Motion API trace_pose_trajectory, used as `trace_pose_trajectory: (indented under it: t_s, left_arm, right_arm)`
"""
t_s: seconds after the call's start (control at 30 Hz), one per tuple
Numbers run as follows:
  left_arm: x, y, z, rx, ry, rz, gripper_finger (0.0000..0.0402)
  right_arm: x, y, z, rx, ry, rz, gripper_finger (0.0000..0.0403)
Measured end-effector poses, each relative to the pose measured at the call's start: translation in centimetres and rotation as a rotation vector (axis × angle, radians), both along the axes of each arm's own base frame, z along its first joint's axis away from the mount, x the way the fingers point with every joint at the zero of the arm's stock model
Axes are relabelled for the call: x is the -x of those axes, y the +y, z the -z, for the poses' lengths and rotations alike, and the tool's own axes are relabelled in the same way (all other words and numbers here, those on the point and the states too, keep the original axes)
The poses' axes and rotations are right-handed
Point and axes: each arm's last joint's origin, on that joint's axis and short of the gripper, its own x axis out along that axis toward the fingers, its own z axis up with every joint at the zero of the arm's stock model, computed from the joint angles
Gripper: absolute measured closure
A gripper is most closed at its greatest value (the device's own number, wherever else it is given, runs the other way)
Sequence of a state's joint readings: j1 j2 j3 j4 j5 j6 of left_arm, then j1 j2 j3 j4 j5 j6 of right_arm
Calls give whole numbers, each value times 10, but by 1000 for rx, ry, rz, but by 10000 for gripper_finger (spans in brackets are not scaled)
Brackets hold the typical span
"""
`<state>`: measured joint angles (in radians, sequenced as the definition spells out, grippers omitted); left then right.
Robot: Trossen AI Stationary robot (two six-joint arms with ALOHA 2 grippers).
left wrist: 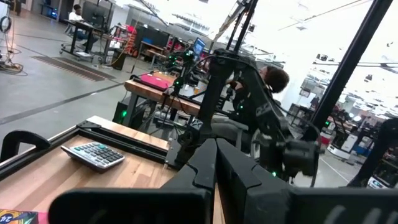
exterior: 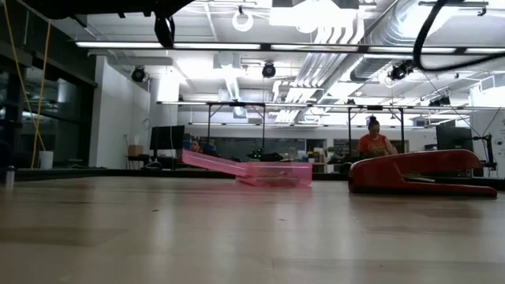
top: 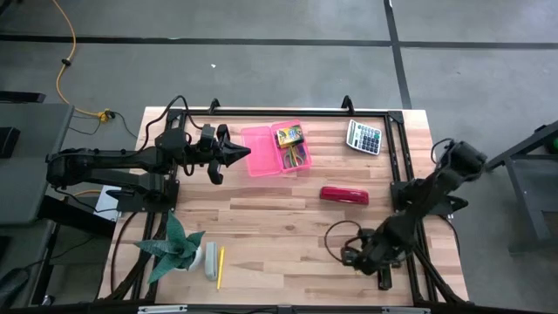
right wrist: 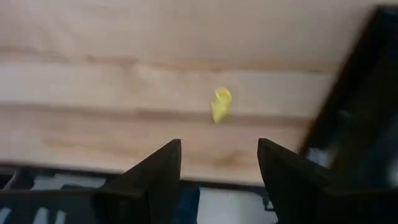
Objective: Pack school essentials
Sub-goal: Put the yellow pencil top eraser into the pink supply box
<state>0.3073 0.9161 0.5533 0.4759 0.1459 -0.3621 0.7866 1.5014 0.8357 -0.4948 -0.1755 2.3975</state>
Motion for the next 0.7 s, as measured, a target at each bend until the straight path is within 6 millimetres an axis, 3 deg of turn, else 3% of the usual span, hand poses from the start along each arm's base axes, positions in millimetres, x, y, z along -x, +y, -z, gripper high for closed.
trace_pose_trajectory:
  t_s: [0.27, 0.5, 0.7]
  left_arm:
    - [0, 0, 0, -6, 1, 0, 402]
    - [0, 0, 0, -7, 1, 0, 401]
    - [0, 0, 0, -7, 1, 0, 401]
  right_arm:
    - [-13, 6, 35, 30, 91, 13, 199]
    - [-15, 9, 38, 6, 94, 13, 203]
    - [-15, 8, 40, 17, 109, 14, 252]
